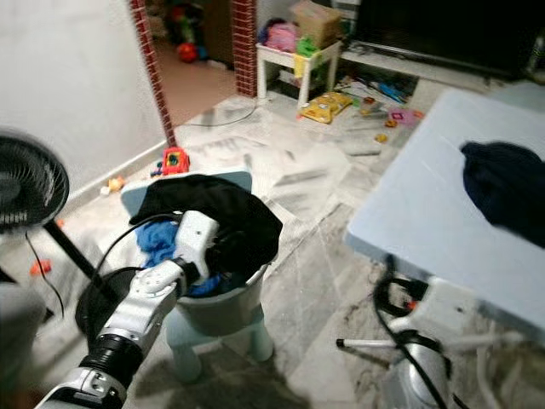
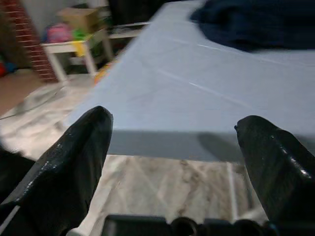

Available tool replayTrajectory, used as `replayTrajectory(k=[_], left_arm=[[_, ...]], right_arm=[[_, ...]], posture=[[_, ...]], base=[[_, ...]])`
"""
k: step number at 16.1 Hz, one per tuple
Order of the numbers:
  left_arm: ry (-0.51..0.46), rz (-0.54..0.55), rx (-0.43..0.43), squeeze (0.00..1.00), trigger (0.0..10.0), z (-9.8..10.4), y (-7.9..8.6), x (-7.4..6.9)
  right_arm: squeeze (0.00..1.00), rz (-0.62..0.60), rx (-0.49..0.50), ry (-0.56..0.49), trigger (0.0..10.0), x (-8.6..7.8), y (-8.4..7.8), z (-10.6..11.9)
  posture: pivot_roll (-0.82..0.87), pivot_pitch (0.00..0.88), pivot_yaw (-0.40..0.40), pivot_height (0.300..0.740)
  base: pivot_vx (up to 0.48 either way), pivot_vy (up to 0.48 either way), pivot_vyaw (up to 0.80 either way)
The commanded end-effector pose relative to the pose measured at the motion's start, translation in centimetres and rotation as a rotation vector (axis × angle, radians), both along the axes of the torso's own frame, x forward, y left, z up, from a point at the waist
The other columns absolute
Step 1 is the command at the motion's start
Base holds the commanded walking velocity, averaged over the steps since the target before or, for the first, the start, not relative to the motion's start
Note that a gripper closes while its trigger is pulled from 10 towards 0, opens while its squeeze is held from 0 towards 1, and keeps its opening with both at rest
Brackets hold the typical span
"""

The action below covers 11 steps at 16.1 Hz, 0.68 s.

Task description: Hang hanger

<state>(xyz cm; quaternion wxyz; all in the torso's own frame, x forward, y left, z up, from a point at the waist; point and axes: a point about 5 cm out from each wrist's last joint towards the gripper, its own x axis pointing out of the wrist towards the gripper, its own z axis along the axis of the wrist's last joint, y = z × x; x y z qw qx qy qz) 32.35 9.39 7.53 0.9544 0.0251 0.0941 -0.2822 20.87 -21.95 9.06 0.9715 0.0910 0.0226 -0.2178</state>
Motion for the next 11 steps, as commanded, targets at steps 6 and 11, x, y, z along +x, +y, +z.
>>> replayTrajectory(k=[6,11], left_arm=[[-0.063,-0.027,-0.04,0.0,10.0,2.9,-1.9,1.3],[-0.05,-0.016,-0.054,0.0,10.0,2.7,-1.9,0.9]], right_arm=[[0.0,0.121,-0.1,-0.005,10.0,2.7,2.4,0.7],[0.0,0.113,-0.113,-0.065,10.0,3.3,3.1,2.6]], posture=[[0.03,0.0,0.003,0.74],[0.01,0.0,-0.03,0.74]], base=[[0.0,0.0,-0.8],[0.0,0.0,-0.48]])
